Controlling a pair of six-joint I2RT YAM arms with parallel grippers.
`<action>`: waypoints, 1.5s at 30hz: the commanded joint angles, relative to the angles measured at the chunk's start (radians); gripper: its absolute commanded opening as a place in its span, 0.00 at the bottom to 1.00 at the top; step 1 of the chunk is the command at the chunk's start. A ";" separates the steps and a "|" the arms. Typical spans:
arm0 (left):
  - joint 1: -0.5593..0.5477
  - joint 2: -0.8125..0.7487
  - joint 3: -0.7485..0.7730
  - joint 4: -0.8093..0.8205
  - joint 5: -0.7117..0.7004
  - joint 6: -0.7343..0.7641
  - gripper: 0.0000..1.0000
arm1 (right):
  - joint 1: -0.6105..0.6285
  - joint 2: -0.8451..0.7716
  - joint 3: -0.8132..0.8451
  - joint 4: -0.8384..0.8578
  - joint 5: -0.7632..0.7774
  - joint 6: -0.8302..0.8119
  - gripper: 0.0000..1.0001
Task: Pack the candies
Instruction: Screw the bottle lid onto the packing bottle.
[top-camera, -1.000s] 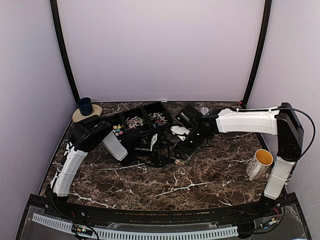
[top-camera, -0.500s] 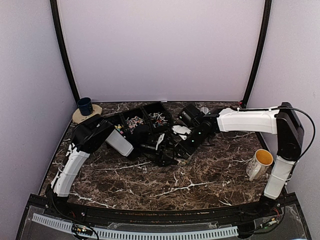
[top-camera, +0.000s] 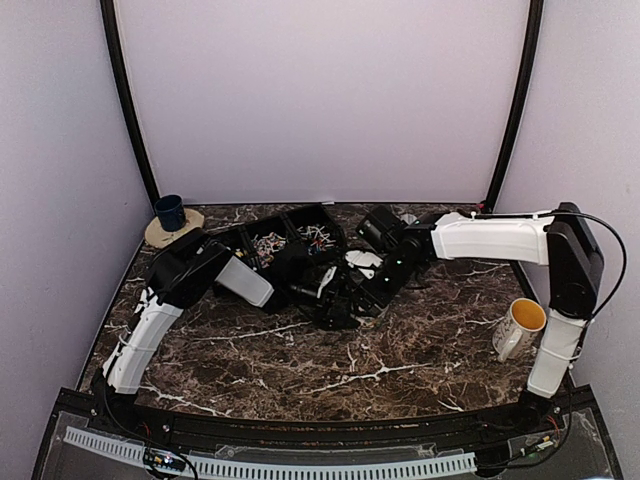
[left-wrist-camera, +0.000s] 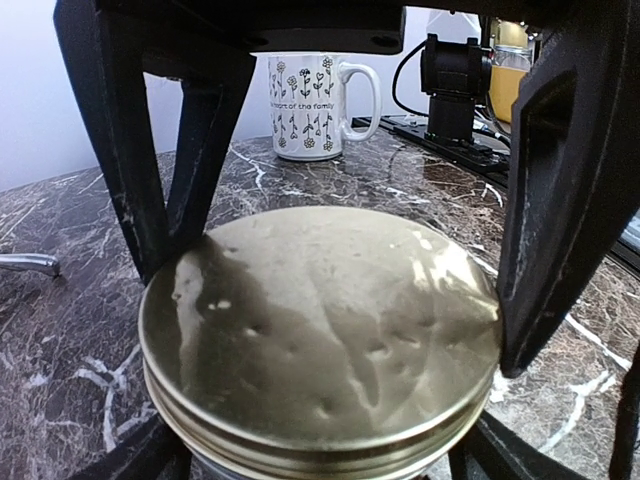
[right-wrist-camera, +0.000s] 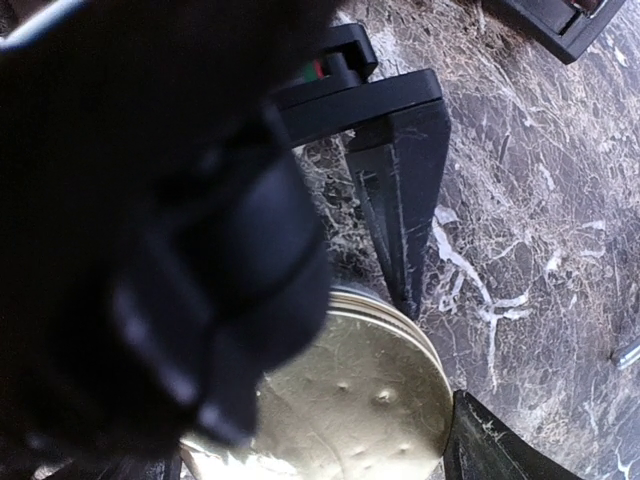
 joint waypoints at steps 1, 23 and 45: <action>-0.026 0.133 -0.070 -0.258 -0.068 0.001 0.86 | -0.002 0.045 0.049 -0.065 -0.003 -0.031 0.82; -0.039 0.057 -0.268 0.071 -0.378 -0.170 0.84 | -0.010 0.061 0.005 0.023 0.056 0.144 0.80; -0.061 0.041 -0.293 0.073 -0.637 -0.148 0.85 | -0.022 0.069 0.055 0.018 0.098 0.243 0.90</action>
